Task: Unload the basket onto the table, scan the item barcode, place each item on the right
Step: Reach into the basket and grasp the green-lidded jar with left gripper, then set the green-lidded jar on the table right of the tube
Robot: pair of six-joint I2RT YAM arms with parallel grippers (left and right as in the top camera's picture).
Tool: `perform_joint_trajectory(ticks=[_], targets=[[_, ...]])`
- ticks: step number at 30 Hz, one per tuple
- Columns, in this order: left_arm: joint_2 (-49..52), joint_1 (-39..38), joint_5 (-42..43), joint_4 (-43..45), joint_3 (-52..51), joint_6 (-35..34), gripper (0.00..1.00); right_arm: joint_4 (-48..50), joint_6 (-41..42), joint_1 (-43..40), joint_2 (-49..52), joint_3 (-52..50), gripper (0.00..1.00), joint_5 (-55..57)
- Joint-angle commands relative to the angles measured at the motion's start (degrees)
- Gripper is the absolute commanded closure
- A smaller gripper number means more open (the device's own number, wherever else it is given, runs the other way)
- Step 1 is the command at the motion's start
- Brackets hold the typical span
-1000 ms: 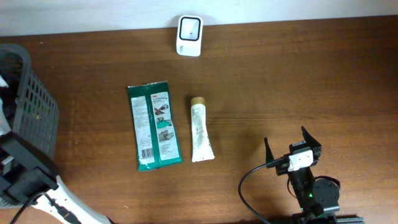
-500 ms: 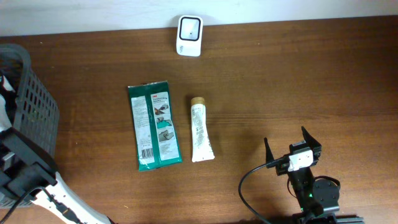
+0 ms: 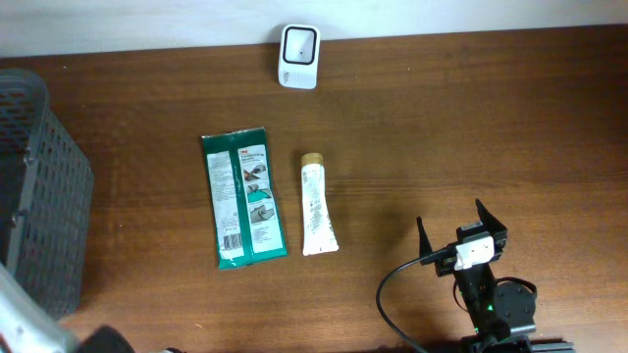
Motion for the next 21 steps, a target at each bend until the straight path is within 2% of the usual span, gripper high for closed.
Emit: perform_joint_trajectory(ticks=[1,5,10,13,16,21], targets=[[-7.7,-3.4,2.1,-3.7,1.1,-1.7,0.56,-0.2,0.6,0.5,-0.3,-0.3,0.02,-0.3],[-7.7,-15.6,2.1,-11.4,1.1,-1.6,0.53,-0.2,0.6,0.5,-0.3,-0.3,0.02,-0.3],[-2.3,-33.5,2.0,-14.5,0.8,-1.7,0.53,-0.2,0.6,0.5,-0.3,-0.3,0.02,-0.3],[5.1,-46.8,1.0,-12.2,-1.3,-1.7,0.53,-0.2,0.6,0.5,-0.3,-0.3,0.02,-0.3],[13.9,-56.1,1.0,-9.0,-1.4,-1.7,0.54,-0.2,0.6,0.5,-0.3,-0.3,0.02,-0.3],[24.6,-65.9,0.9,-2.1,-1.4,-4.0,0.53,-0.2,0.6,0.5,-0.3,-0.3,0.02,-0.3]])
